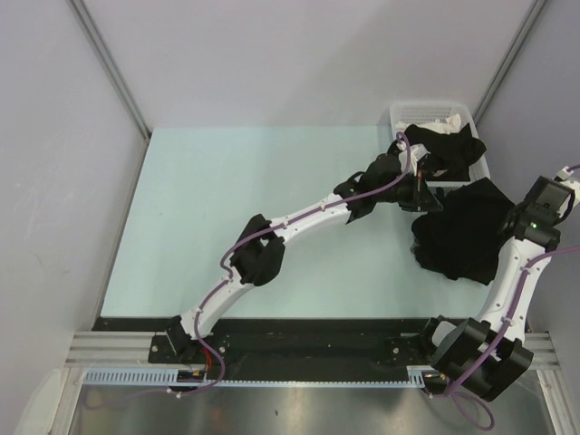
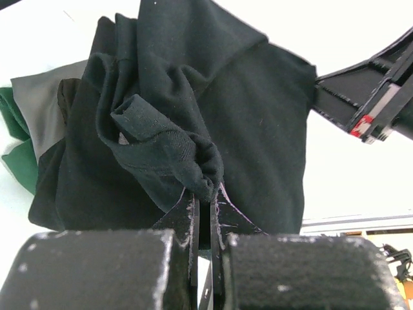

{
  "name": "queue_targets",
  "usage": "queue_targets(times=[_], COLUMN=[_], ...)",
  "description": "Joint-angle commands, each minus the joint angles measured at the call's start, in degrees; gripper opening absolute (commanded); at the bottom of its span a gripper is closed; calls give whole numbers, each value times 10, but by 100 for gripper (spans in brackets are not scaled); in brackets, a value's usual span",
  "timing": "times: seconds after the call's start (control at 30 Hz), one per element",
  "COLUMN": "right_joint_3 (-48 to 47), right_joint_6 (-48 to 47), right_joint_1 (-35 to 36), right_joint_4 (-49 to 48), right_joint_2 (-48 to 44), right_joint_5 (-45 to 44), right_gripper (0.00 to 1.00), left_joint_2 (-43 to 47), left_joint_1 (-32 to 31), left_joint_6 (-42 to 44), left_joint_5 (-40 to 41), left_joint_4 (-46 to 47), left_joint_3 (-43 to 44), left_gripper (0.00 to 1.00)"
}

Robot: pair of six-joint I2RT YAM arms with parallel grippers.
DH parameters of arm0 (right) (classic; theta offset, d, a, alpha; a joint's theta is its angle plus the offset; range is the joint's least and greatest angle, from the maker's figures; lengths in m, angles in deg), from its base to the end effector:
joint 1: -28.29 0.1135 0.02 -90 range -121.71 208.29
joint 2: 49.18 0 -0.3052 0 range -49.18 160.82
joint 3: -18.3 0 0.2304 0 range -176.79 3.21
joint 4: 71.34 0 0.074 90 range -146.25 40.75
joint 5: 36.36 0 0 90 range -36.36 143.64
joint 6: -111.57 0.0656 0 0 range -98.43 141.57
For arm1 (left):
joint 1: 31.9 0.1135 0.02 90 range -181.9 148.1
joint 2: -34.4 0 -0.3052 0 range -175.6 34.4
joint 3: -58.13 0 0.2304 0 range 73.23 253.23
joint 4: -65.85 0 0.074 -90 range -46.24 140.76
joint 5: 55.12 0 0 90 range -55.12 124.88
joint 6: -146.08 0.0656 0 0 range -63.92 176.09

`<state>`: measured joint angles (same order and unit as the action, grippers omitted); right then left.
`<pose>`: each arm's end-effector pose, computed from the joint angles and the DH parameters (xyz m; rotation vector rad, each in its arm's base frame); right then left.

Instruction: Fold and stack the t-shirts

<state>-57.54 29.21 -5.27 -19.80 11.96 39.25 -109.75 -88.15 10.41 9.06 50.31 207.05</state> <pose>0.1623 -0.1273 0.3568 0.9192 2.0441 -0.5262 0.3250 -0.5378 0.2865 0.5724 1.9919 -1.6030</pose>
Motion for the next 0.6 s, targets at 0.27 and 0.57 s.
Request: queue_targets(times=[0.27, 0.57], right_joint_3=[-21, -51], right_joint_6=[-17, -29], right_joint_1=[-5, 10], right_joint_4=[-68, -51], right_joint_2=[4, -9], right_joint_5=[-46, -69], right_gripper=[0, 0], left_joint_2=[-16, -4], left_joint_1=[0, 0], left_joint_6=[-21, -35], left_joint_5=[5, -1], left_joint_4=[63, 77], left_joint_3=[49, 55], left_gripper=[0, 0])
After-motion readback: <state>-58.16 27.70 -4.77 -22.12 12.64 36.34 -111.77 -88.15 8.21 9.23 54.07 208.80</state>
